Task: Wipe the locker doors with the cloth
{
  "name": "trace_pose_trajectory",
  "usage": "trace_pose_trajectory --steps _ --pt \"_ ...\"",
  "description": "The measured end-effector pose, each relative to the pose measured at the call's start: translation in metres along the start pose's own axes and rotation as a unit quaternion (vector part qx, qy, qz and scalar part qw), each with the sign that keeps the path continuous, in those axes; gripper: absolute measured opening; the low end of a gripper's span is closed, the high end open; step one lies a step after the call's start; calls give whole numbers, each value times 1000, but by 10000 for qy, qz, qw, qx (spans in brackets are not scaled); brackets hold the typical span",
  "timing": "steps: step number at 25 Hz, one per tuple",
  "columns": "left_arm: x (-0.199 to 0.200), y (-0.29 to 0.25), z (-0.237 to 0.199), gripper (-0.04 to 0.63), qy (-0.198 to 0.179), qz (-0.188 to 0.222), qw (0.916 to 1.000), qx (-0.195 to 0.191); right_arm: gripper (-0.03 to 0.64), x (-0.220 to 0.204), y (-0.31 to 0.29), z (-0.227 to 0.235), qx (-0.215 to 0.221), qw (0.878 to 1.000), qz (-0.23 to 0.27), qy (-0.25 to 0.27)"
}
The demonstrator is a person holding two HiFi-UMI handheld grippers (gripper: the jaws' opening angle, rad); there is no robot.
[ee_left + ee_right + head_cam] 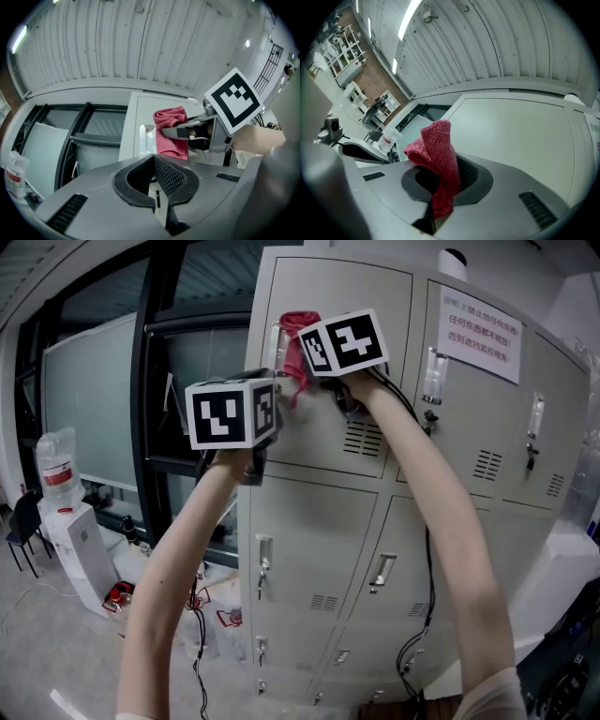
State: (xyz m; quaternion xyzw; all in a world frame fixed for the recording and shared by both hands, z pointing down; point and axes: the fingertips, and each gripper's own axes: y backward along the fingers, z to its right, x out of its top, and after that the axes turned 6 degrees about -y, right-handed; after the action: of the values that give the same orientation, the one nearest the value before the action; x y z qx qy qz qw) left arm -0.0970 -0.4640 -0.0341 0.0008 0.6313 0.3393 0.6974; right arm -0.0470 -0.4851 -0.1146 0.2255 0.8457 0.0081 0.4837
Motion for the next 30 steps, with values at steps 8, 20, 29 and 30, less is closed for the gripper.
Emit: trace_pose_trajectory --steps 8,20,29,30 --pt "12 -19 56 15 84 71 9990 -439 32 -13 40 52 -361 9992 -54 -187" --pt "22 -23 100 15 267 34 9979 -589 32 -38 103 126 -943 9950 -303 -154" --pt "29 -13 99 17 21 40 9989 -457 32 -45 116 141 -888 9953 -299 -250" --pt "29 -10 95 17 9 32 9992 -400 32 -45 115 140 -871 9955 -298 -245"
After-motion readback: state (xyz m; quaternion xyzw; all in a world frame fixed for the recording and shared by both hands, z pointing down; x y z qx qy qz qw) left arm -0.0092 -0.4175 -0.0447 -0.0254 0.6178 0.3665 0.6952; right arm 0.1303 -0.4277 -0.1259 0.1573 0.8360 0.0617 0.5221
